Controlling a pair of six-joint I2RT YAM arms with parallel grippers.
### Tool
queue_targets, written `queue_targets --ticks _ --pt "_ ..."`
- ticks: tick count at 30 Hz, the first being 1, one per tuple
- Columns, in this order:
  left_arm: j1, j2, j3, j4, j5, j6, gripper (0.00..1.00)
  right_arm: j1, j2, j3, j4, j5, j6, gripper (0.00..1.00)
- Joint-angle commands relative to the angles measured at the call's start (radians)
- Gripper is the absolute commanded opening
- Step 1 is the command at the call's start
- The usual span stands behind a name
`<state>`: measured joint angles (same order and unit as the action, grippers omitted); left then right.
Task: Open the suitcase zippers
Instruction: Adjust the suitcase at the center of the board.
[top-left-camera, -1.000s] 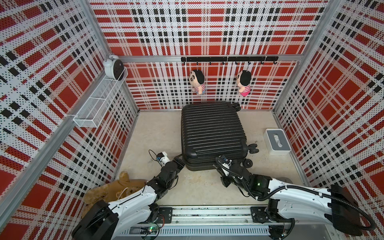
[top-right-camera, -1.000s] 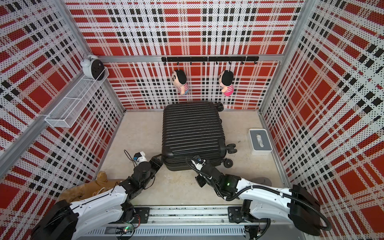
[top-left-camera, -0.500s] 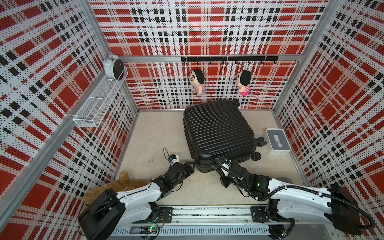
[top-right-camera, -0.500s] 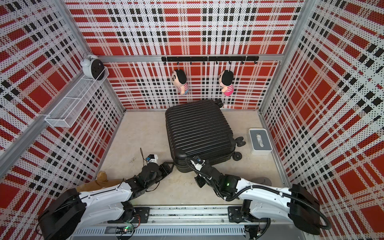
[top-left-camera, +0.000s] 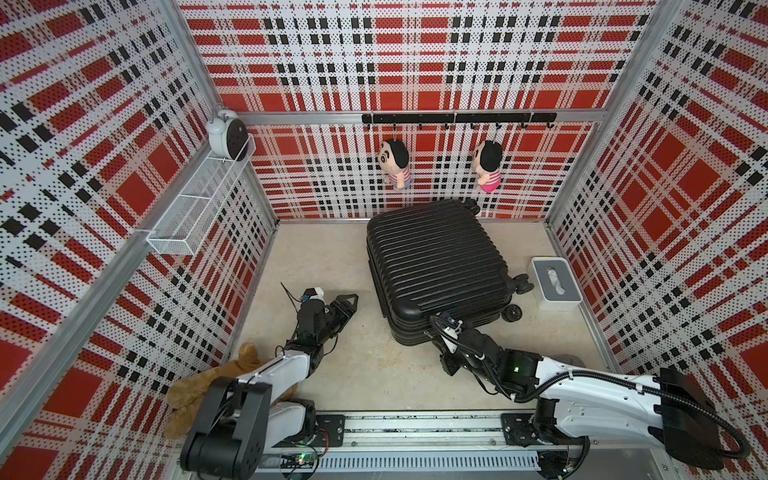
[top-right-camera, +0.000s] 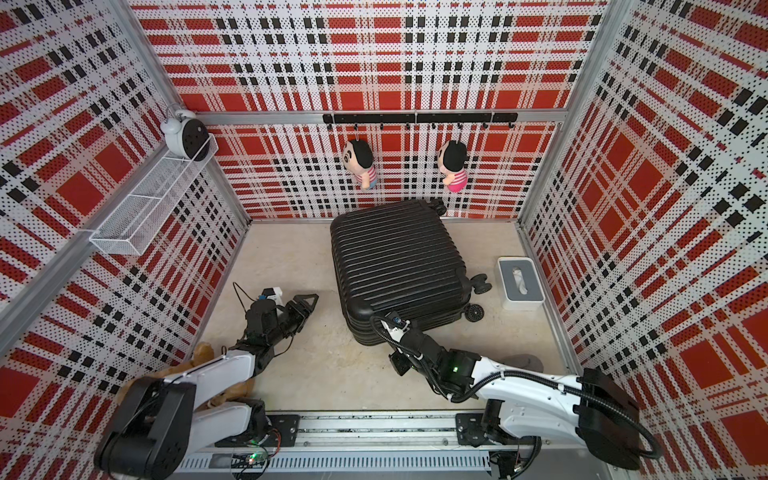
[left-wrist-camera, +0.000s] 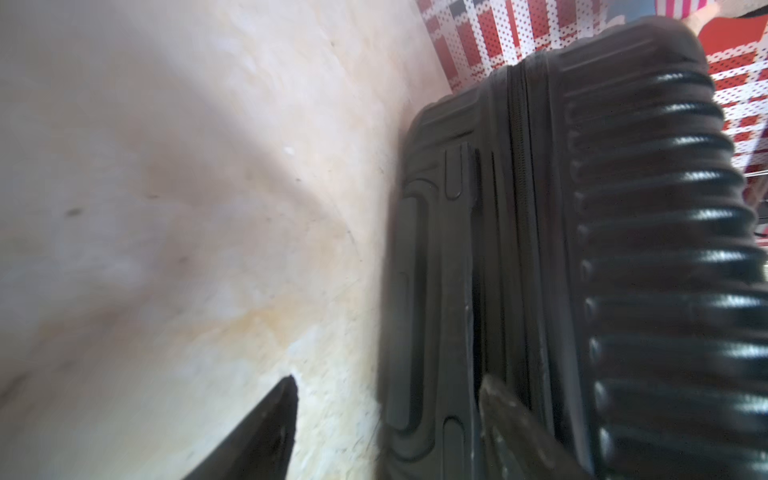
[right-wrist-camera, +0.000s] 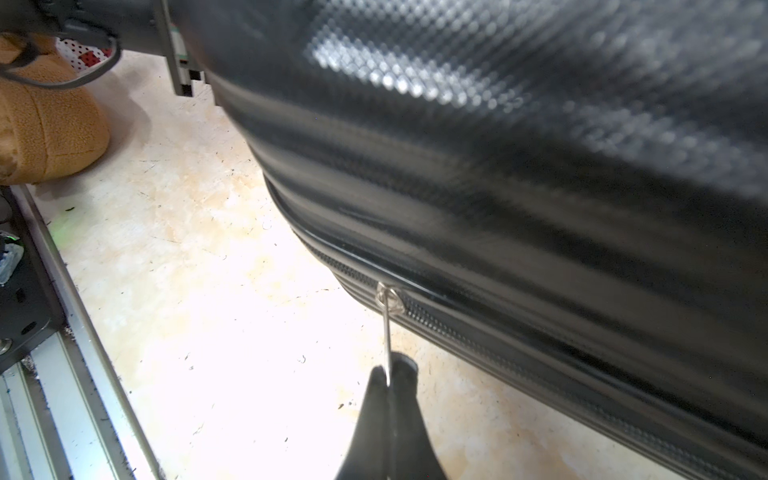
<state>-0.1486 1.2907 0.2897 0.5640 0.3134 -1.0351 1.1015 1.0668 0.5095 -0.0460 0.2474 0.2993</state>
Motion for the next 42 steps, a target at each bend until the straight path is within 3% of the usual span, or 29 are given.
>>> queue_targets --ticks 1,9,16,20,26,33,42 --pt "0.009 0.137 0.055 0.267 0.133 -0.052 0.71 0.011 0.012 0.015 0.047 -0.011 -0.011 0.0" --pt "-0.012 0.526 0.177 0.666 0.234 -0.211 0.68 0.011 0.011 0.028 0.037 -0.009 -0.015 0.0" --pt "-0.037 0.679 0.252 0.734 0.225 -0.232 0.63 0.011 0.0 0.022 0.03 -0.007 -0.01 0.0" --pt "-0.021 0.739 0.296 0.773 0.228 -0.248 0.55 0.011 -0.009 0.015 0.026 -0.007 -0.002 0.0" --pt "-0.019 0.766 0.333 0.778 0.204 -0.245 0.28 0.011 -0.025 0.007 0.017 0.008 0.008 0.0" --pt "0.004 0.69 0.239 0.789 0.157 -0.227 0.03 0.011 -0.039 -0.003 0.008 0.037 0.036 0.0" --pt "0.03 0.55 -0.042 0.909 0.087 -0.247 0.0 0.011 -0.021 0.018 -0.015 0.052 0.057 0.0"
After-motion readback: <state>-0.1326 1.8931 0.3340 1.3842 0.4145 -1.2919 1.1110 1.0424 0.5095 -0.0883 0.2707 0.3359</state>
